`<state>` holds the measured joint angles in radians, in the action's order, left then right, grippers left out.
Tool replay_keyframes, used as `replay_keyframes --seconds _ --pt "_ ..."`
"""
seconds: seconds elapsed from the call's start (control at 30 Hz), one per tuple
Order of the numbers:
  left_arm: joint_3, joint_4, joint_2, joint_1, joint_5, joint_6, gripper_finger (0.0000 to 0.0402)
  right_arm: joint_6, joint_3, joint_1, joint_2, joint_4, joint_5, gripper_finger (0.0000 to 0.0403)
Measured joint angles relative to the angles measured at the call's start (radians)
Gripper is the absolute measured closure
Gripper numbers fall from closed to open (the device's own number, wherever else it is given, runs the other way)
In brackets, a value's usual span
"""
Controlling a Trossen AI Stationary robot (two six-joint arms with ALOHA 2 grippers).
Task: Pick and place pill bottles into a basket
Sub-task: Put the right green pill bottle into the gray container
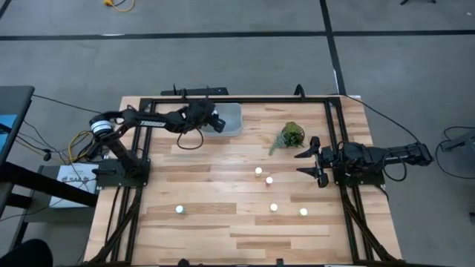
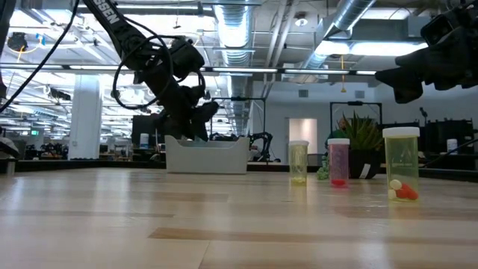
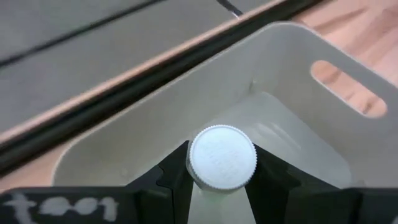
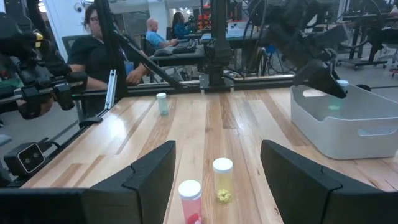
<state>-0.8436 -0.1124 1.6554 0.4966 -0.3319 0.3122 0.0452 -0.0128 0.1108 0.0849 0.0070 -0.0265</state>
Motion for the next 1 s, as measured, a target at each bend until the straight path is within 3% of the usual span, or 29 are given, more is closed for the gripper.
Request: replay_keyframes --seconds 0.4,0.8,1.0 --pt "-0.011 -0.101 0.163 0.0 0.003 0.022 0.0288 0.0 0.0 0.0 0.0 0.0 0.001 0.0172" --pt "-0.011 -0.137 0.163 0.001 0.003 0.003 0.0288 0.0 0.0 0.0 0.0 0.0 0.001 0.0172" --pt "-0.011 -0.14 0.163 0.001 0.002 -0.058 0.0265 0.0 0.0 0.0 0.0 0.0 0.001 0.0172"
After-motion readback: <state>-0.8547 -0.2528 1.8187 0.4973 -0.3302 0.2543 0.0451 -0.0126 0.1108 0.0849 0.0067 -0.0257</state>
